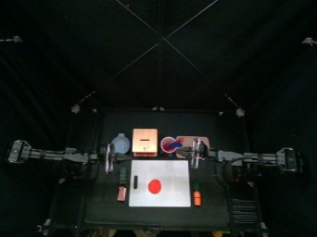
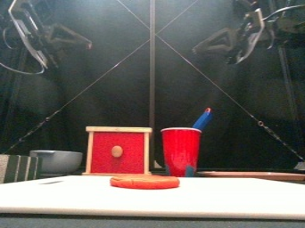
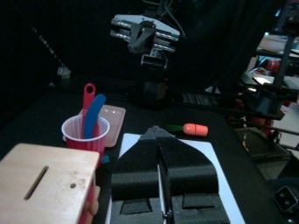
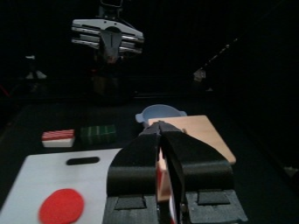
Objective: Get the cutter from the drawer then cut the dough then place the extra dough in the bowl
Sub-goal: Open the drawer
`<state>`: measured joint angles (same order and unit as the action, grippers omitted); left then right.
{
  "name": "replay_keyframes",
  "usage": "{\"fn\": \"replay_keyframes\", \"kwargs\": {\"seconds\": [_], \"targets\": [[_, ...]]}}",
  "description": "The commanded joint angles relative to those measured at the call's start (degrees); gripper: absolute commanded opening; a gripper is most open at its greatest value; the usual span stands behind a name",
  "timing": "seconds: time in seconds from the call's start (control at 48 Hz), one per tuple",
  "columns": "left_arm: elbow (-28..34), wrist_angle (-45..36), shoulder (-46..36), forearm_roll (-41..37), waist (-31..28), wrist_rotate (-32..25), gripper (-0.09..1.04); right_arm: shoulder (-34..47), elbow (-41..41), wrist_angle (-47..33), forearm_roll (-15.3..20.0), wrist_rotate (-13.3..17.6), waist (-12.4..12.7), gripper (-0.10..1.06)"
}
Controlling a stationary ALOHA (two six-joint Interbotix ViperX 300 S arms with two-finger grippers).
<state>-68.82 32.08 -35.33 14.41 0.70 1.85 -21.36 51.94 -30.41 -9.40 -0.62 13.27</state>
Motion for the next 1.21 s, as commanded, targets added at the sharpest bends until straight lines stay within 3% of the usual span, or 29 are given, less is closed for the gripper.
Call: {"fn": "replay_keyframes", "kwargs": {"seconds": [0.021, 0.229, 0.396, 0.604, 0.938, 1.208], "targets": [[1.1, 4.4, 4.9, 6.8, 2.6, 0.4, 0.07, 7.8, -5.0, -4.3, -1.7, 0.3, 2.3, 0.03], [3.4, 11.2, 14.2, 23.9, 7.2, 4.7, 0.22, 22.4, -14.2, -9.4, -2.6, 0.0, 5.4, 0.03], [6.0, 11.2, 19.6, 28.6, 9.1, 10.5, 0.35, 30.7, -22.6, -9.4, -5.8, 0.5, 5.8, 0.02], [10.2, 11.2, 28.6, 31.4, 9.2, 22.7, 0.51, 38.1, -28.7, -9.1, -7.7, 0.4, 5.6, 0.02], [12.5, 12.9, 36.8, 34.6, 8.9, 40.8, 0.76, 41.7, -31.0, -4.3, -7.7, 0.2, 5.5, 0.02], [12.8, 15.8, 38.7, 41.3, 8.8, 41.7, 0.78, 42.5, -30.9, 0.4, -7.8, 0.1, 5.4, 0.02]]}}
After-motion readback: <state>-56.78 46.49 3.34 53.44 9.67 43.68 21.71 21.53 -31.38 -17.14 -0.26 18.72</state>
